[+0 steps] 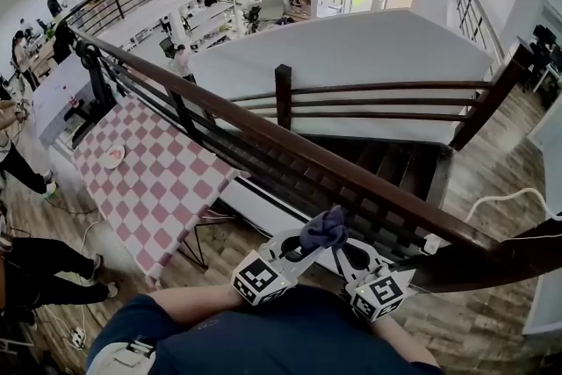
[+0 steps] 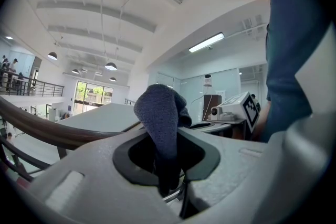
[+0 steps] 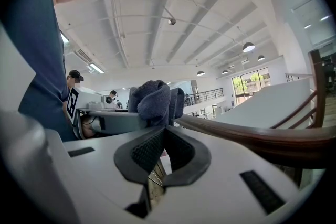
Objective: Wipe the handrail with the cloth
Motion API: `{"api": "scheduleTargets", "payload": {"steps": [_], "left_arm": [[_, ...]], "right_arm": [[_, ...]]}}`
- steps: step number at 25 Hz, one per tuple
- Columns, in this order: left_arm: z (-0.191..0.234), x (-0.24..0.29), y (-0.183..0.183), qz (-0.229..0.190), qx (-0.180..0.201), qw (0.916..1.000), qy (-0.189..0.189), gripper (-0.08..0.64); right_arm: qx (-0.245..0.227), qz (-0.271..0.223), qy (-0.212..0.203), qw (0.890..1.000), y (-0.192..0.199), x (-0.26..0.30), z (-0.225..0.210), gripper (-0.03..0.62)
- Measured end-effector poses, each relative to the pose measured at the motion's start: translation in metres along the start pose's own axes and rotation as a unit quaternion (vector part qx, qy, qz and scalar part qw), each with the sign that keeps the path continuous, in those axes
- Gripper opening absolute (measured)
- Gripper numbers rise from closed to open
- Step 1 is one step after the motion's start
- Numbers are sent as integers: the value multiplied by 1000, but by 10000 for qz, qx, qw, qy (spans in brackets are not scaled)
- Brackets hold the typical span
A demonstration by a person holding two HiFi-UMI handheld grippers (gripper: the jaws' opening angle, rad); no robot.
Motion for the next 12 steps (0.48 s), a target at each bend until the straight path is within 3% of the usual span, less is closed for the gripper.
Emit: {"api": "scheduleTargets", "payload": {"steps": [12], "left_arm": [[-8, 1, 2, 50, -11, 10000, 63, 69]], "right_arm": [[3, -34, 93, 10000, 0, -10, 2, 11]]}}
Point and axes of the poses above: the fingertips, and each gripper's own axes: x forward along the fingers, z to its left, y out of its underside, the point moved 4 cm from there along -x, backward along the fingers, and after that the axes turned 13 degrees about -y, right-handed, at the moved point
